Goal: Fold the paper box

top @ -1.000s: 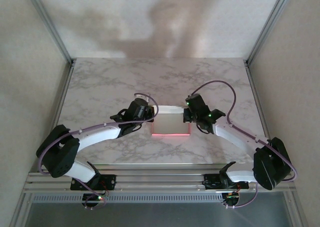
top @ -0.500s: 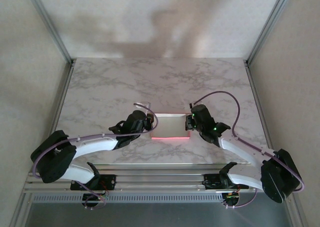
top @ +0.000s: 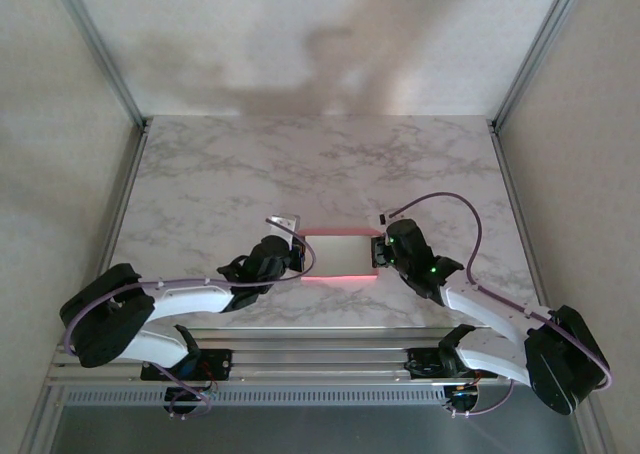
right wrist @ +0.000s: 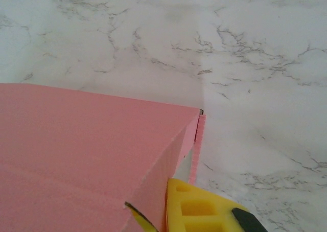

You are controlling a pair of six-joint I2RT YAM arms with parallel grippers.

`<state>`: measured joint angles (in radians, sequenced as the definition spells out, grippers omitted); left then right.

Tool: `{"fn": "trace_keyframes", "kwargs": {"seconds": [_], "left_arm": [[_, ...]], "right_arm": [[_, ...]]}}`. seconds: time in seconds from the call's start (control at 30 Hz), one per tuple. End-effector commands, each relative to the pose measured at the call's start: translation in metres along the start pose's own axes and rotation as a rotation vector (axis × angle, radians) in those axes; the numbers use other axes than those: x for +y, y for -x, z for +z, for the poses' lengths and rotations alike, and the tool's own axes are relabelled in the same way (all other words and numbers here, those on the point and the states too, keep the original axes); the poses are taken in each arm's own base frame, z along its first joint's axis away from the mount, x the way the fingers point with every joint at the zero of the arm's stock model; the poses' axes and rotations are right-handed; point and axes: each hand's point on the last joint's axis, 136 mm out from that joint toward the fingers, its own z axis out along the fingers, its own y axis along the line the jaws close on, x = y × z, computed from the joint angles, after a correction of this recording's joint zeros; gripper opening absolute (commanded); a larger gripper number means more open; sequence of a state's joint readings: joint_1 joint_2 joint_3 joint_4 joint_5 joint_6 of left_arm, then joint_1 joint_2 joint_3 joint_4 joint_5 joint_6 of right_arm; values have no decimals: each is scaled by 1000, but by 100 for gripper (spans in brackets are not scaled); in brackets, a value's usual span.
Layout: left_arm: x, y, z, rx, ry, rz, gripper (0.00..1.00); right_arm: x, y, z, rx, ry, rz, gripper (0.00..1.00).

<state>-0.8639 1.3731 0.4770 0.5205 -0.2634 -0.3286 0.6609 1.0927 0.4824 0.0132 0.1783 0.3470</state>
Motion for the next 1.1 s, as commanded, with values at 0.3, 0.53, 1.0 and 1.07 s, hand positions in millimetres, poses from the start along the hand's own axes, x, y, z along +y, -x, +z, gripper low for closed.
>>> {"fn": "trace_keyframes", "kwargs": {"seconds": [0.3, 0.53, 1.0, 1.07], "left_arm": [[11, 12, -9, -103, 34, 23, 2], [15, 10, -6, -105, 54, 45, 2], [20, 4, 1, -88, 94, 92, 2], [20, 5, 2, -90, 98, 98, 2]], "right_arm": [[-11, -8, 5, 4, -45, -9, 16], [-8, -13, 11, 21, -28, 5, 17], [7, -16, 8, 70, 46, 92, 27], [10, -14, 2, 69, 68, 91, 34]]}}
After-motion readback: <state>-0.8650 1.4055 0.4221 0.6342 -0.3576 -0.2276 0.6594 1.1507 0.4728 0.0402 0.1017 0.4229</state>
